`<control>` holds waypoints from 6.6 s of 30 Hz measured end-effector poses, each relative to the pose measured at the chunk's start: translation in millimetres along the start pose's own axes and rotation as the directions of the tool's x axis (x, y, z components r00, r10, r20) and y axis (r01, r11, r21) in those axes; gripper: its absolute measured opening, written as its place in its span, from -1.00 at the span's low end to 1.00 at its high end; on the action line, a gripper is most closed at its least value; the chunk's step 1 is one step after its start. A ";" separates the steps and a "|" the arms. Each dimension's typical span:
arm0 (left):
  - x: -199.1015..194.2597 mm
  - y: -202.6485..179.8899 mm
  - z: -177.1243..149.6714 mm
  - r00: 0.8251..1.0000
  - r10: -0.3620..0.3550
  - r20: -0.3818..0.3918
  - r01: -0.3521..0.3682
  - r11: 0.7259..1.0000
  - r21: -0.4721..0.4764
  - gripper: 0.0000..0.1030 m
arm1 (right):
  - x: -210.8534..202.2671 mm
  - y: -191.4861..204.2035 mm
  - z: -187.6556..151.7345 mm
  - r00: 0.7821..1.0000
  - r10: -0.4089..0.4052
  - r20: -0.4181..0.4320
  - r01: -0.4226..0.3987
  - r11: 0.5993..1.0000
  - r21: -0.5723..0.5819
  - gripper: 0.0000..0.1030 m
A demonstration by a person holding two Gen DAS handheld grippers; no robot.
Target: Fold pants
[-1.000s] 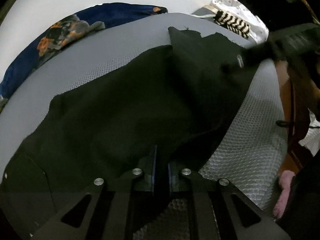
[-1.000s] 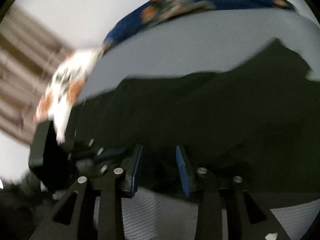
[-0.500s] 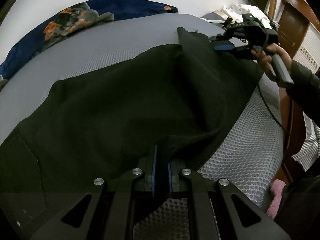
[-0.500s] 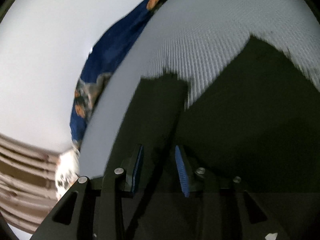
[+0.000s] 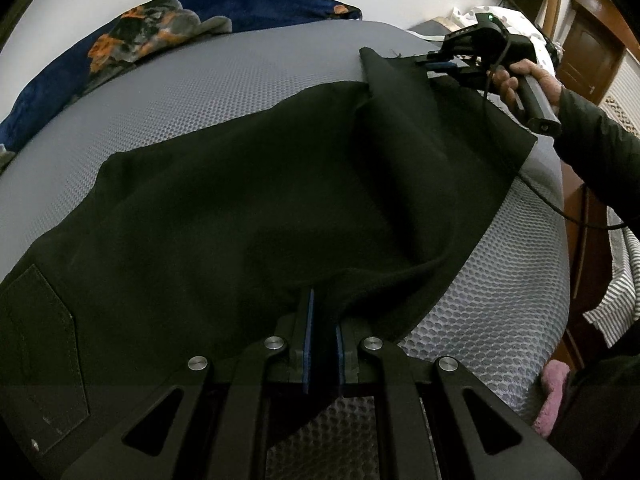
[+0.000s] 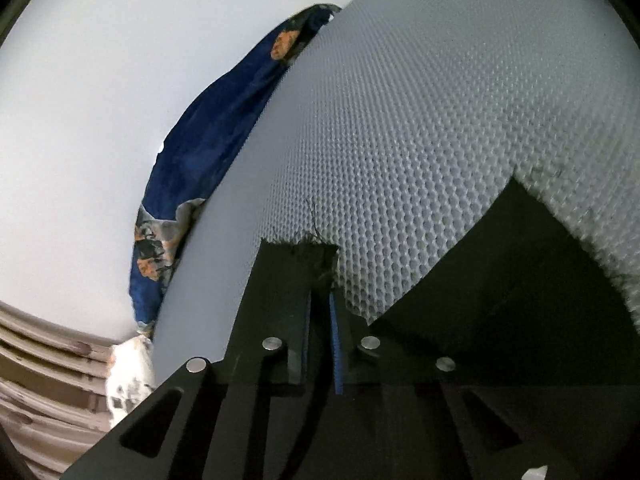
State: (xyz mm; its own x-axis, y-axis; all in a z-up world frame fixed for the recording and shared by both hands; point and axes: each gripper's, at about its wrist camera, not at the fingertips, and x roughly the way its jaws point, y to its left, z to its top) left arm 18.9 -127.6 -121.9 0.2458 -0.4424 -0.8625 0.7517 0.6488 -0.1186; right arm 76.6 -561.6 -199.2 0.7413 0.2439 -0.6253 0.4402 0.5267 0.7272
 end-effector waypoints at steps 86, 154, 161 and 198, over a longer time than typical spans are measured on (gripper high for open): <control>-9.9 78.5 14.5 0.996 0.088 -0.007 -0.086 0.941 -0.327 0.05 | -22.6 -34.0 52.4 0.966 -0.244 -0.079 0.217 0.943 -0.254 -0.50; -93.8 201.2 -103.5 0.952 0.306 0.018 -0.249 0.806 -0.537 0.06 | 210.5 333.7 -236.2 0.717 -0.234 -0.657 -0.437 0.583 -0.685 -0.74; -95.5 202.2 -112.6 0.955 0.293 0.048 -0.224 0.817 -0.532 0.06 | 220.0 325.8 -236.8 0.796 -0.236 -0.557 -0.340 0.586 -0.736 -0.85; 21.5 189.7 89.0 0.988 0.056 0.141 0.004 0.919 -0.394 -0.49 | 93.7 189.8 -170.1 0.923 -0.383 -0.034 0.238 0.639 -0.731 -0.31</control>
State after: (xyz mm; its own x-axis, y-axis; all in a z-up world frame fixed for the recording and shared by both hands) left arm 221.3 -69.1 -119.1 0.3714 -0.4880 -0.7899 0.4509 0.8385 -0.3060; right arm 143.4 -300.2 -167.9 0.4981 0.0513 -0.8656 0.0871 0.9902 0.1088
